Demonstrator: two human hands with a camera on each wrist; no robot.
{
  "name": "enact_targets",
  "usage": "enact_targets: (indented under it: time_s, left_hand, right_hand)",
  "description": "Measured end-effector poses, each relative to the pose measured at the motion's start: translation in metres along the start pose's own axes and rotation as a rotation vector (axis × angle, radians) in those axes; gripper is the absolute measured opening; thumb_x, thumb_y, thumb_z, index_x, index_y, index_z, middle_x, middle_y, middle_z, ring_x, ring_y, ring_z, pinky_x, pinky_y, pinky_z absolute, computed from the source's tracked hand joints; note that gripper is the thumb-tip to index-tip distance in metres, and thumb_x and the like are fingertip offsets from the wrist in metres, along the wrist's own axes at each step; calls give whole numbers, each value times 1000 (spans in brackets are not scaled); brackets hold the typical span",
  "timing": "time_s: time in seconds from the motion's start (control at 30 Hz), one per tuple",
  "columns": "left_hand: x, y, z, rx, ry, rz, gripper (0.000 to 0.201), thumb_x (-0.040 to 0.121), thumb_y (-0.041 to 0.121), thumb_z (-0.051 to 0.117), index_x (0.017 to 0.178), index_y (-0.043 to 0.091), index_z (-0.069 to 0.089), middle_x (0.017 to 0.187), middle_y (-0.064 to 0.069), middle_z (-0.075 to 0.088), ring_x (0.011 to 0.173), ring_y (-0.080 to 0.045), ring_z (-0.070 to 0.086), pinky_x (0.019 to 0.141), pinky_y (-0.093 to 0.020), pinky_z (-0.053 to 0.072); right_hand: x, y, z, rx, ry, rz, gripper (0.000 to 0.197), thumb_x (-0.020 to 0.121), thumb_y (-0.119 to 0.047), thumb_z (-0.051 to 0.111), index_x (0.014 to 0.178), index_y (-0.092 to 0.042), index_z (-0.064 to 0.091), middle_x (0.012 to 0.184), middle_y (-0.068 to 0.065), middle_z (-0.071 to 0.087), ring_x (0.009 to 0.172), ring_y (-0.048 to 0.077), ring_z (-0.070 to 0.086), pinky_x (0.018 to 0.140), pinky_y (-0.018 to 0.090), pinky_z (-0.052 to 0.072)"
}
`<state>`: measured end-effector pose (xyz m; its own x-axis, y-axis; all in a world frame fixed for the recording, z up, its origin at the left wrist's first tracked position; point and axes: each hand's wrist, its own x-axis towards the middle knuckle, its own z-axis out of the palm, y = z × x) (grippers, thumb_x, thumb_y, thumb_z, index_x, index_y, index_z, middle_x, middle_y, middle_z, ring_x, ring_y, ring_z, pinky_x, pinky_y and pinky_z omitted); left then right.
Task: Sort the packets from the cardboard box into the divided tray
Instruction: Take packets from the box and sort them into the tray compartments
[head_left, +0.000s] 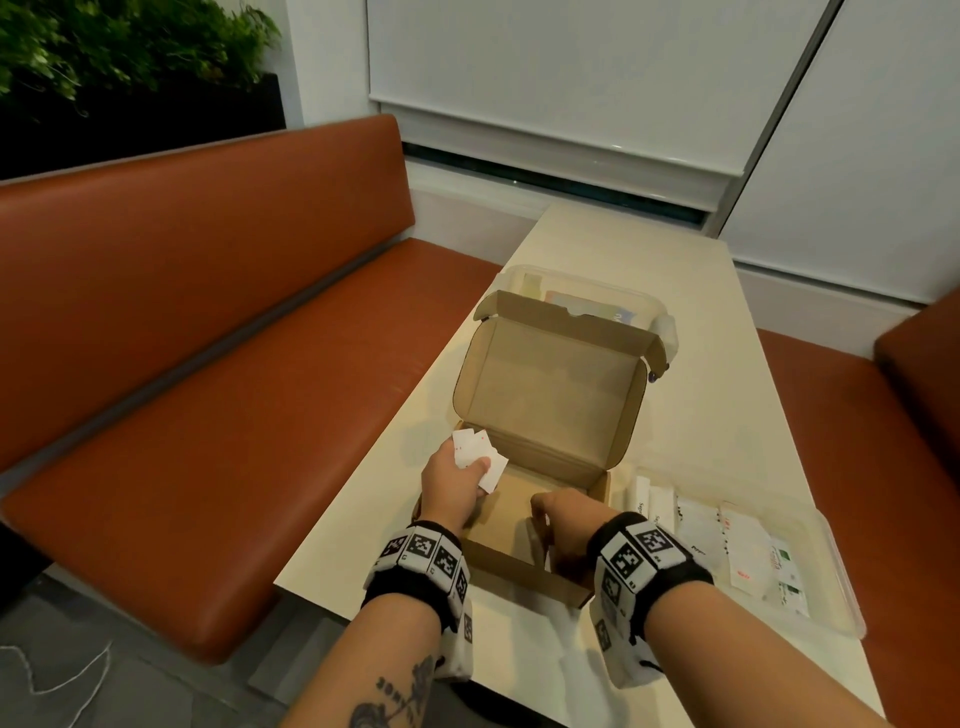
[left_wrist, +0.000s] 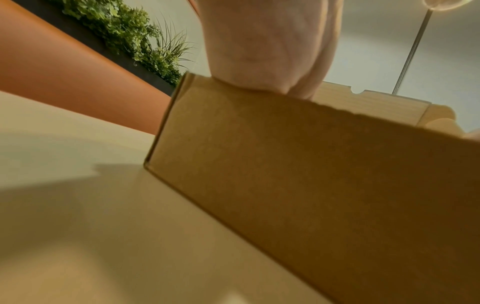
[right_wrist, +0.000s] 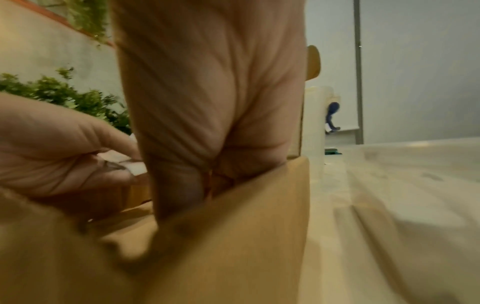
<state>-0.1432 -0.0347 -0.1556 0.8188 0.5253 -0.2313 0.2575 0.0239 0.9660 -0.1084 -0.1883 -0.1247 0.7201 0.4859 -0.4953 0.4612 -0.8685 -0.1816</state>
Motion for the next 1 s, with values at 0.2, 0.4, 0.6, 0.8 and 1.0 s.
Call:
enact_targets:
  time_s: [0.2,0.4,0.6,0.8,1.0]
  left_hand:
    - [-12,12,8,-105,5,43,43,89,5,61,131,11,51,123,-13,59,109,-28,58,84,-42,57]
    - [-34,42,43,-203,-115,187,59,88,-3,58,135,28,39,126,-5,53,107,-21,59,76,-37,59]
    - [-61,62,93,-119,-373,302,39,92,-2,50,92,36,59,124,0,50,96,-18,61,69,-31,59]
    - [-77,56,153,-16,-485,212,30,96,4,47,86,25,67,105,1,61,95,-20,63,72,-28,59]
    - [-94,47,197,11,-573,124,25,96,4,47,96,17,69,115,-9,62,96,-30,66,86,-45,56]
  right_hand:
    - [-9,16,-28,476,204,3,6,82,-15,71,85,-12,67,82,-1,65,71,10,61,62,17,50]
    - [-43,46,-62,902,430,2,10,83,-7,69,89,2,68,76,9,66,57,12,58,51,16,51]
    - [-81,89,-61,1057,576,70,7,86,-6,66,89,0,69,78,9,68,66,15,61,54,20,54]
    - [-119,139,-40,1287,761,169,3,88,-3,62,86,0,63,76,13,63,61,16,62,57,23,57]
    - [-131,174,-12,1522,818,217,7,90,0,57,84,0,59,78,11,55,69,20,60,65,28,60]
